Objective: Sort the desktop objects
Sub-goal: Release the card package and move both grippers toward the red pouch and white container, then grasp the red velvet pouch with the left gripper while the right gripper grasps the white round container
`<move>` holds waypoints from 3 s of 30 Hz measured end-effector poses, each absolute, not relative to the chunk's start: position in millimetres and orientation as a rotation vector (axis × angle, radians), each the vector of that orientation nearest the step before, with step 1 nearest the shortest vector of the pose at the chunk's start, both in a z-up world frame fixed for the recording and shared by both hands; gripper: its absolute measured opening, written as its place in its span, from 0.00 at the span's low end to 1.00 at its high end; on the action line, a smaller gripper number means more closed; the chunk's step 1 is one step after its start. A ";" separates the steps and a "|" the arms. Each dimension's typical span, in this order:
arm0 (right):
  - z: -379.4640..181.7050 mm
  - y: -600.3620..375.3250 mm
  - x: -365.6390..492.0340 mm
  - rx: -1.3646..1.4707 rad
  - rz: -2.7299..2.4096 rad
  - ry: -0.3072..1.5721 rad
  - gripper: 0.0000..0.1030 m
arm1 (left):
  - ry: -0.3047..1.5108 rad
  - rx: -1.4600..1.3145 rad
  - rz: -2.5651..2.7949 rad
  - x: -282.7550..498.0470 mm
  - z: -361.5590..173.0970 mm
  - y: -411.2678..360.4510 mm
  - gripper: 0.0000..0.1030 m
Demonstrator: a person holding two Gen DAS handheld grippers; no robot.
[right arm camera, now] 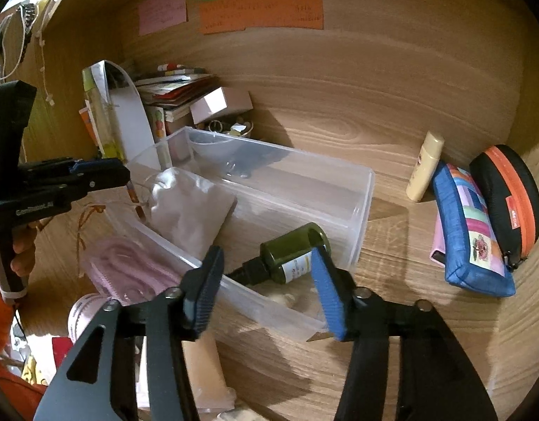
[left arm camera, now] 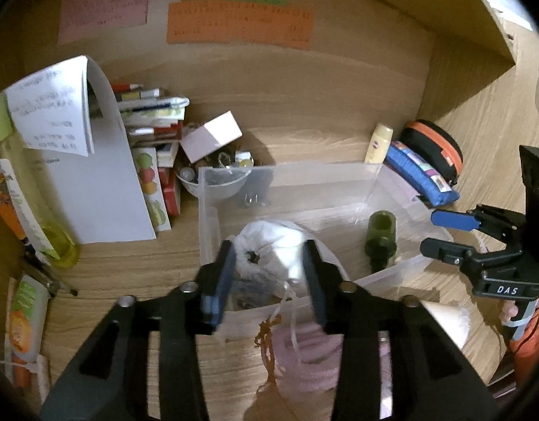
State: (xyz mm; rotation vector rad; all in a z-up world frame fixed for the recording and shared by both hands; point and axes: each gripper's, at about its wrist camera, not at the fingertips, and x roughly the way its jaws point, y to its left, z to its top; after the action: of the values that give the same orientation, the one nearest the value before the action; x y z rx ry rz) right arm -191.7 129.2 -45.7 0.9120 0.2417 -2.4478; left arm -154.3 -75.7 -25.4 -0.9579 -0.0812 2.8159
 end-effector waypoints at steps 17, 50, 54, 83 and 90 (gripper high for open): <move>-35.5 150.4 -142.9 0.873 -2.484 0.154 0.81 | 0.003 -0.827 2.877 -91.3 -7.9 -59.6 0.96; -92.3 115.1 -53.9 0.958 -2.308 0.017 0.79 | 0.066 -1.041 2.731 17.6 -87.9 -40.5 0.96; -96.7 101.7 -61.3 0.989 -2.313 0.000 0.68 | 0.085 -1.028 2.707 23.5 -92.0 -35.8 0.96; -93.5 107.2 -71.4 0.986 -2.362 -0.014 0.26 | 0.159 -1.123 2.556 -13.9 -111.9 2.3 0.54; -78.5 113.4 -60.6 0.908 -2.344 -0.037 0.26 | 0.081 -1.132 2.583 -12.6 -103.1 -17.7 0.24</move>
State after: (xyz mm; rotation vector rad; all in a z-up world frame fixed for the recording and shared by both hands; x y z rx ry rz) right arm -60.6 113.4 -78.5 0.9085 -0.0371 -2.3441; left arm -12.6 -17.7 -103.1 -1.1325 0.0812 2.5834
